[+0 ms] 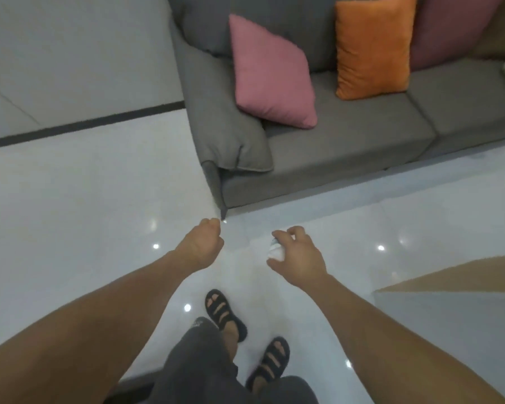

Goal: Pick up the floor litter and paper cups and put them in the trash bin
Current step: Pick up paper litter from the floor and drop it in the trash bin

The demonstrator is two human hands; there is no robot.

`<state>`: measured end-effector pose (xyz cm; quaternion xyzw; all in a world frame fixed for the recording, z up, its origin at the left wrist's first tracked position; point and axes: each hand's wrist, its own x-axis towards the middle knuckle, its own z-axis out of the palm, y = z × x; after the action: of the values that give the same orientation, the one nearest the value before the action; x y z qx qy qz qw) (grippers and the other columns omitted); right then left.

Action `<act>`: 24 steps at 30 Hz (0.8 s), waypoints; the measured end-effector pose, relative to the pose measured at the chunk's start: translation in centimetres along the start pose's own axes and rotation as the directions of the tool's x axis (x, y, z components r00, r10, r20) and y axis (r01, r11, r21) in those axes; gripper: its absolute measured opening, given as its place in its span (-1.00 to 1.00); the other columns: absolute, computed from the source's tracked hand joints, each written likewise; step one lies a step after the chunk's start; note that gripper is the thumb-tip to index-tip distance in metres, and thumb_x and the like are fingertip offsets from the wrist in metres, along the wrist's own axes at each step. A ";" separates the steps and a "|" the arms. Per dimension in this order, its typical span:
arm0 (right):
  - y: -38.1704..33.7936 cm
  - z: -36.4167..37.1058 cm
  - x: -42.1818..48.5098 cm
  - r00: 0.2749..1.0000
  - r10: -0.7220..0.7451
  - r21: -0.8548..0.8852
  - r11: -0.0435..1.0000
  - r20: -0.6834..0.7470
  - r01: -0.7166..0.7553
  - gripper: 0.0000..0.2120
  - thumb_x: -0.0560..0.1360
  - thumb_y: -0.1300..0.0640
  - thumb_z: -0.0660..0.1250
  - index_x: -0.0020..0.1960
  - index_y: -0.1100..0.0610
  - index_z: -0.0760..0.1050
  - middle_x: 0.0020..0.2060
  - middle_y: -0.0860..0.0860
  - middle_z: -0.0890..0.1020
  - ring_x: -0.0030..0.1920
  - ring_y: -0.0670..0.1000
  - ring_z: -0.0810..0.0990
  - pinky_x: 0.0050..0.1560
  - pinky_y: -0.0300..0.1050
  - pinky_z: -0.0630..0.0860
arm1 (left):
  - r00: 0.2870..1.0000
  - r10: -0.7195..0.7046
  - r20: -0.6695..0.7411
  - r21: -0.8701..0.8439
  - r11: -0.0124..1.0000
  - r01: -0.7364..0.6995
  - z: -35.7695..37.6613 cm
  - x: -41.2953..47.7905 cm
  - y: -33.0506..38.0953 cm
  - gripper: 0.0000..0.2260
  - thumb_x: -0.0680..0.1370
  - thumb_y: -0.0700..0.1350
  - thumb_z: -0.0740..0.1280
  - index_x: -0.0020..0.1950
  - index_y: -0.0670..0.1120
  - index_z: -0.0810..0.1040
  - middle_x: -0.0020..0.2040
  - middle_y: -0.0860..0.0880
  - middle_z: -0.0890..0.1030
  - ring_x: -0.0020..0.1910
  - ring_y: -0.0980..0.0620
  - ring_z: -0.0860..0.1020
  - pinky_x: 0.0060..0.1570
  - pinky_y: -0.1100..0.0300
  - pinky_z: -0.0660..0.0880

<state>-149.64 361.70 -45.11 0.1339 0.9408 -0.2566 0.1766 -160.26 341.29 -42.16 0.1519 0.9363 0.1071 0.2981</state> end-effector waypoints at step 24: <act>-51.9 6.9 14.5 0.662 -0.667 -0.330 0.574 0.341 0.749 -0.41 0.43 -0.13 0.37 0.42 -0.11 0.31 0.34 -0.01 0.28 0.28 0.05 0.36 0.14 -0.07 0.46 | 0.766 -0.561 -0.314 -0.534 0.771 0.346 -18.2 -12.0 -39.9 -0.70 0.51 0.02 0.22 0.17 -0.11 0.39 0.16 -0.09 0.43 0.04 -0.09 0.48 0.03 0.08 0.44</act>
<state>-178.70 317.18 -33.87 -0.3224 0.9268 -0.0949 0.1677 -170.54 297.99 -32.94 -0.1881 0.9365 0.2733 0.1132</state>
